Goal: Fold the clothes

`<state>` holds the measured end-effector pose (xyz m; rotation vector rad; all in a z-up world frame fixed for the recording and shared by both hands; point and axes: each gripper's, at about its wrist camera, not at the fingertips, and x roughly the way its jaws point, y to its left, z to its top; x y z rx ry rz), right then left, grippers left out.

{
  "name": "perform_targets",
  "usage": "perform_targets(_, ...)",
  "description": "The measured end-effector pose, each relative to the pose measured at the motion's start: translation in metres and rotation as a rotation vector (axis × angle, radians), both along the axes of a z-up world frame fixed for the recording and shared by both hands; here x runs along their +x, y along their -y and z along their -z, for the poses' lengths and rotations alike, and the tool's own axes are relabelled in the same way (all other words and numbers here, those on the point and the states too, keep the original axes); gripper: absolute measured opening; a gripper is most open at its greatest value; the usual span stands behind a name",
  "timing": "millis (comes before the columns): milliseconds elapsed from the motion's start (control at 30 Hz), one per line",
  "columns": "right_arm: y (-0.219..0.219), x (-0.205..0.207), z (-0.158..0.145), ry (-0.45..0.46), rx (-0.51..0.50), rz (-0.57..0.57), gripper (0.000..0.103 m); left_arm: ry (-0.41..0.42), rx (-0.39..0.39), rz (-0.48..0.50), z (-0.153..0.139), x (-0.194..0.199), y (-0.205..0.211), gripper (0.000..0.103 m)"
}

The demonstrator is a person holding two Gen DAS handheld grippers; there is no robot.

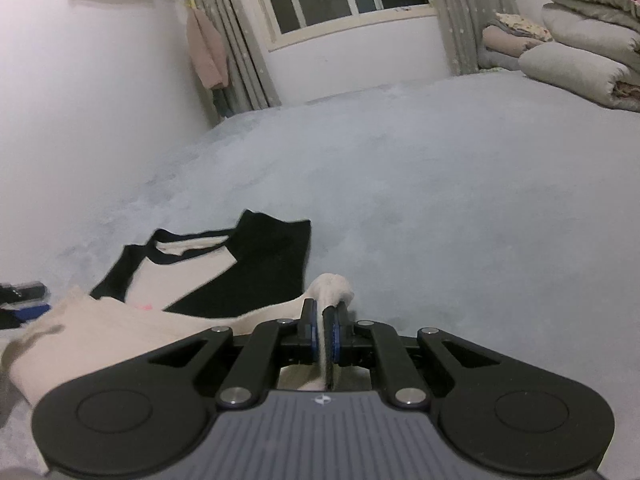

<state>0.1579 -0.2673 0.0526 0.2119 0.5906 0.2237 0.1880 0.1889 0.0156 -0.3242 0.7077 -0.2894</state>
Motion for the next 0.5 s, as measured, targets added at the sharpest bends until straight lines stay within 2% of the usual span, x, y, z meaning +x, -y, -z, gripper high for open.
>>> perform_targets(33, 0.000, 0.000, -0.001, 0.000, 0.002, -0.003, 0.008, -0.012, 0.018, 0.006, 0.003, 0.000, 0.002, 0.015)
perform_targets(100, 0.001, 0.001, 0.002, -0.015, -0.001, -0.005, 0.008, -0.036, 0.053, 0.019, 0.008, 0.000, 0.007, 0.014)
perform_targets(167, 0.000, 0.002, 0.003, -0.018, -0.004, -0.005, 0.008, -0.028, 0.015, 0.004, 0.005, -0.002, 0.001, 0.009)
perform_targets(367, -0.006, -0.001, -0.010, 0.054, -0.010, -0.016, 0.008, 0.004, -0.052, -0.044, -0.013, -0.016, -0.013, 0.008)
perform_targets(433, -0.008, 0.001, -0.012, 0.062, -0.020, -0.014, 0.008, 0.027, -0.059, -0.076, -0.020, -0.021, -0.019, 0.008)
perform_targets(500, -0.009, 0.003, -0.013, 0.070, -0.031, -0.012, 0.008, 0.014, -0.044, -0.094, -0.016, -0.018, -0.021, 0.008)
